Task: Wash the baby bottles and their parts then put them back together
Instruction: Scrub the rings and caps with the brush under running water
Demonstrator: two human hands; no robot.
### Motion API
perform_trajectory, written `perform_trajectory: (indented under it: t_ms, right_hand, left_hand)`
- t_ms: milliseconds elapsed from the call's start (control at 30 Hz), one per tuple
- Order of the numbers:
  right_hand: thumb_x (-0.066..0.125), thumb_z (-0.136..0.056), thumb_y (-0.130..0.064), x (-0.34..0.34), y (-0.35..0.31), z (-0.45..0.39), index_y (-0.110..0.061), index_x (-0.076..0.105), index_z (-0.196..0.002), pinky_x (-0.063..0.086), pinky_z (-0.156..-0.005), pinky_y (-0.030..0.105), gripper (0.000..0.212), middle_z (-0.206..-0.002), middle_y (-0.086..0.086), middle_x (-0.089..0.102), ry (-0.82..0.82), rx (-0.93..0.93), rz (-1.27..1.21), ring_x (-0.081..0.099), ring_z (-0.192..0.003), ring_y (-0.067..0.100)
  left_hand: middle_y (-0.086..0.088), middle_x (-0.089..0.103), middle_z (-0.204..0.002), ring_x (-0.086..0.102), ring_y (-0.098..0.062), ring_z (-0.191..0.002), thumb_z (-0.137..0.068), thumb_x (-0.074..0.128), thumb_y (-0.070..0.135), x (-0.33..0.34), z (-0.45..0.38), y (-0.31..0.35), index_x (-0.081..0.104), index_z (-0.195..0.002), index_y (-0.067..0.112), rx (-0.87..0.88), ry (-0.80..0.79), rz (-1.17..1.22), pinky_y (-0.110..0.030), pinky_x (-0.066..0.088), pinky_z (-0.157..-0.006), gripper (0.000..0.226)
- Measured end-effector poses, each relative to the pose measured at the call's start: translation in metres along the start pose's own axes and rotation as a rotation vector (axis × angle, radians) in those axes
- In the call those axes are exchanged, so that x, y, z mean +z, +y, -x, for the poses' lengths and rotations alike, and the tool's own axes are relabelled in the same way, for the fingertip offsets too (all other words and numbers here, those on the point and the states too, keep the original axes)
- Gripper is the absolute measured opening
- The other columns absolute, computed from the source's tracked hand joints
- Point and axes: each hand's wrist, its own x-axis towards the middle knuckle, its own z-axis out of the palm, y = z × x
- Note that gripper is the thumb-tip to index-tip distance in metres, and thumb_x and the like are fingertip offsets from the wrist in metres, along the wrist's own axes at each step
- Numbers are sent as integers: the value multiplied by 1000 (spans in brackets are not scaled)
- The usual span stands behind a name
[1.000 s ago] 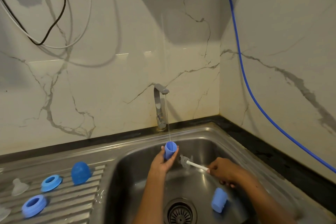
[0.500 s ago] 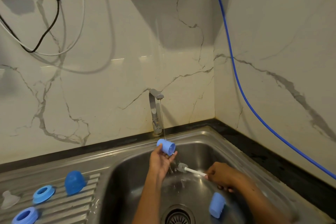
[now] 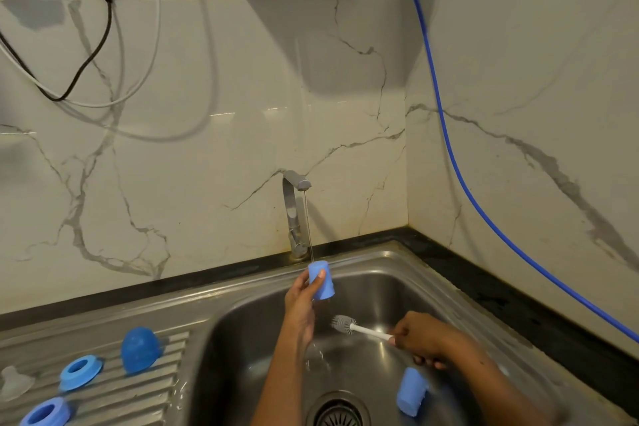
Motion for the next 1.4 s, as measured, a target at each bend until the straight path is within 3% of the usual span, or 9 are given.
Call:
perform_trajectory:
  t_ms: [100,267,400,567,633,767,933,1067,1400]
  right_hand:
    - [47,-100,-33,1,1,0,-29,51,-67,32,-37,15,33,-58,-2,49,-8,8,1,36,-36,6]
    - [47,-100,-34,1,0,-2,-30,52,-68,34,-39,15,32,-59,-2,50,-11,14,10,38,-39,6]
    - [47,-99,-34,1,0,-2,-30,53,-70,35,-40,16,30,-60,-2,51,-25,12,2,40,-42,7]
    - [46,-100,-34,0,-1,-3,-30,54,-71,37,-42,17,30,-61,-1,50,-29,13,3,41,-43,7]
    - [46,-100,-33,-1,-1,-2,-30,54,-71,37,-43,17,30,-61,-1,50,-31,9,1,41,-44,7]
    - [46,-100,-34,-1,2,-1,-30,54,-72,37,-43,16,30,-61,-1,50,-30,5,0,40,-43,7]
    - [46,-100,-34,0,2,-2,-30,53,-71,37,-44,17,30,-62,-1,51,-28,8,1,41,-44,7]
    - [47,-99,-34,1,3,-3,-31,54,-73,36,-43,16,28,-61,-2,51,-40,6,6,39,-42,6]
    - [47,-100,-33,1,3,-3,-28,55,-74,33,-39,16,27,-59,-2,49,-60,16,-4,36,-38,6]
  left_hand:
    - [-16,63,-120,62,-26,-105,-80,67,1,0,1,2,56,-126,5,45,4,-24,-29,54,-79,47]
    - [-23,56,-126,58,-34,-111,-93,51,6,0,2,9,47,-131,2,-85,-68,457,-42,59,-78,39]
    - [-26,50,-136,46,-39,-128,-99,45,18,4,2,10,41,-137,1,-218,-78,607,-50,54,-80,42]
    - [-28,54,-128,54,-38,-118,-97,49,17,4,2,10,42,-137,-1,-307,-56,729,-44,58,-69,45]
    - [-27,56,-127,58,-36,-111,-96,50,16,3,3,11,43,-137,-1,-346,-44,750,-43,57,-73,45]
    - [-26,57,-125,62,-33,-99,-98,47,14,0,2,8,42,-138,-3,-432,-1,784,-41,42,-101,43]
    - [-24,51,-135,53,-32,-123,-97,50,15,-5,-1,11,38,-140,-3,-358,83,976,-36,34,-111,48]
    - [-24,43,-142,46,-33,-131,-97,51,16,1,-4,8,34,-143,-4,-395,141,950,-35,29,-114,53]
    - [-20,51,-138,53,-27,-125,-94,57,20,-1,0,2,44,-138,-1,-503,138,921,-30,34,-110,51]
